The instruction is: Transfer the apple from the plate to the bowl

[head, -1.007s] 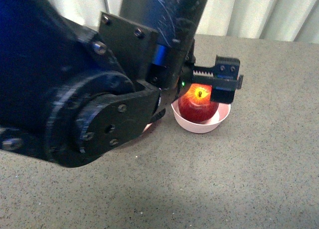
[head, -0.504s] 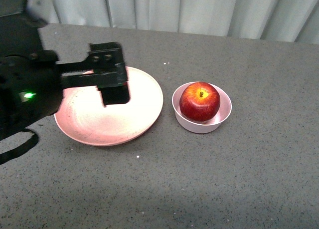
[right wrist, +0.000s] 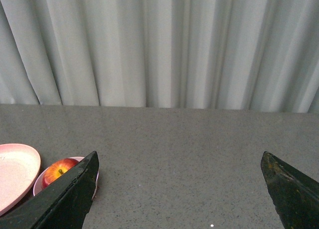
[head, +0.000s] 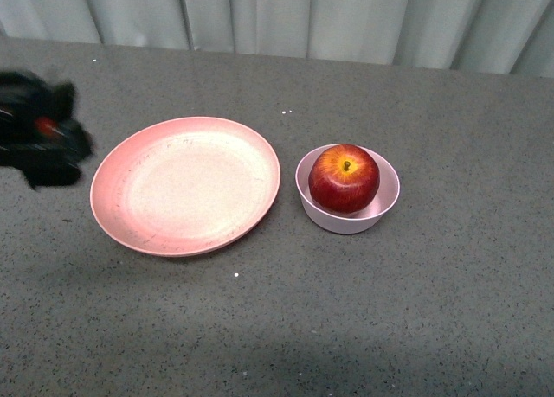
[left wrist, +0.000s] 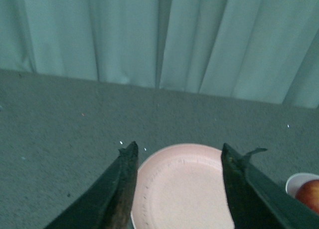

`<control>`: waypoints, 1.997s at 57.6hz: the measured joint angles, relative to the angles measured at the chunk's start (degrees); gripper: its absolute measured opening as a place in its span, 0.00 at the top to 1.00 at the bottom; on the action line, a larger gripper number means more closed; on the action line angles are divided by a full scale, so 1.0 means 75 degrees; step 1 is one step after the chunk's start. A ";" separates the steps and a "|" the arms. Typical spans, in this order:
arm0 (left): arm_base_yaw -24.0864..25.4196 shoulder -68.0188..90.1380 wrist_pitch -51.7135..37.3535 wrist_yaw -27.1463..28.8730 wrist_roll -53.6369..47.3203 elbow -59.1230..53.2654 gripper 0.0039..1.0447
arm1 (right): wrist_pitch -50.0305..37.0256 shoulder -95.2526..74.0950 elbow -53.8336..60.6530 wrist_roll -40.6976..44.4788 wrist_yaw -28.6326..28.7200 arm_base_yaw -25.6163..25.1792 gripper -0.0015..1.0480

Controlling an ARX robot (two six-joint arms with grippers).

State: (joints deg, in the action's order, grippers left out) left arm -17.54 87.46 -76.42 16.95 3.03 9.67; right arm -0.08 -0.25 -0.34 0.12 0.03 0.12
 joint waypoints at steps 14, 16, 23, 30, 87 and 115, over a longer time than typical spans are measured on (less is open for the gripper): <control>0.0813 -0.2066 0.1230 -0.0761 -0.0262 -0.0845 0.96 | 0.0003 0.0000 0.0000 0.0003 0.0006 0.0000 0.09; 0.0918 -0.2486 0.1512 -0.0895 -0.0280 -0.0938 0.97 | 0.0003 0.0003 0.0000 0.0000 0.0006 0.0000 0.09; 0.1177 -0.3456 0.2323 -0.1154 -0.0315 -0.1084 0.97 | 0.0003 0.0003 0.0000 0.0000 0.0003 0.0000 0.09; 0.1408 -0.4864 0.3809 -0.1349 -0.0332 -0.1075 0.97 | 0.0003 0.0000 0.0000 0.0003 0.0006 0.0000 0.09; 0.2320 -0.9806 0.8306 -0.2238 -0.0350 -0.1139 0.97 | 0.0003 0.0000 0.0000 0.0000 0.0006 0.0000 0.09; 0.2320 -1.1616 1.0171 -0.2253 -0.0350 -0.1137 0.97 | 0.0003 0.0000 0.0000 0.0003 0.0003 0.0000 0.09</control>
State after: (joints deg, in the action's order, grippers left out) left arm -0.14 0.34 -0.14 0.05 0.40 1.15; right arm -0.05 -0.25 -0.34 0.14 0.05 0.12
